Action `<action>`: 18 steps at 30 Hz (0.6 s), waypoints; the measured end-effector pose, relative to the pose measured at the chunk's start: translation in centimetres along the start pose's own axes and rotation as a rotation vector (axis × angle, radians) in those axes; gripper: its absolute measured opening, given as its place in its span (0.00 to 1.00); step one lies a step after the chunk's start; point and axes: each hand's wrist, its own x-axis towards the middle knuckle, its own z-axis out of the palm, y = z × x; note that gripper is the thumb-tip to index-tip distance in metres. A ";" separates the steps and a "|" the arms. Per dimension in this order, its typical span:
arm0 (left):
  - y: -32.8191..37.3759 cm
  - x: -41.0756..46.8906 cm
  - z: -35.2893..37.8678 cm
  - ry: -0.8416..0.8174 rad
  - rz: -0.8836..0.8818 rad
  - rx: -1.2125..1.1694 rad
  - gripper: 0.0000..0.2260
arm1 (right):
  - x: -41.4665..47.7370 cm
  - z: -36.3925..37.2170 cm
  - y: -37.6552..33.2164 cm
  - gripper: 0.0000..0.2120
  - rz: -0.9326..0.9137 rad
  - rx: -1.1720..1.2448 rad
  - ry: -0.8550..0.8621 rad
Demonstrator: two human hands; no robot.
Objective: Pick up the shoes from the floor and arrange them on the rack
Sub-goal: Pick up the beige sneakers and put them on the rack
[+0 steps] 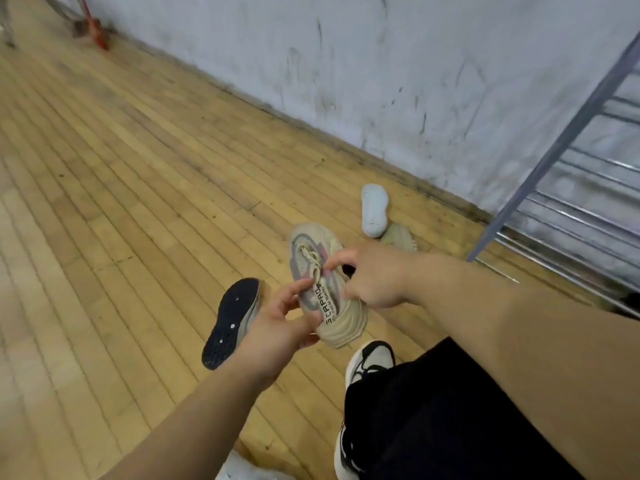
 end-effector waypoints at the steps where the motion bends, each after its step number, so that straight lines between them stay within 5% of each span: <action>1: 2.4 0.5 1.5 -0.017 0.057 0.020 0.23 | -1.6 -2.4 0.4 0.25 -0.018 -0.019 0.078; 6: 14.9 1.6 13.6 -0.316 0.396 0.233 0.24 | -15.1 -12.3 6.8 0.22 -0.063 0.277 0.466; 9: 18.6 -0.1 24.1 -0.602 0.448 0.384 0.28 | -25.3 -13.0 13.1 0.22 -0.026 0.508 0.662; 13: 17.2 -5.5 39.3 -1.039 0.421 0.626 0.31 | -39.5 -5.5 22.1 0.22 0.123 0.900 0.978; 18: 7.1 -17.7 54.6 -1.461 0.396 0.896 0.33 | -51.9 11.6 29.0 0.26 0.347 1.297 1.375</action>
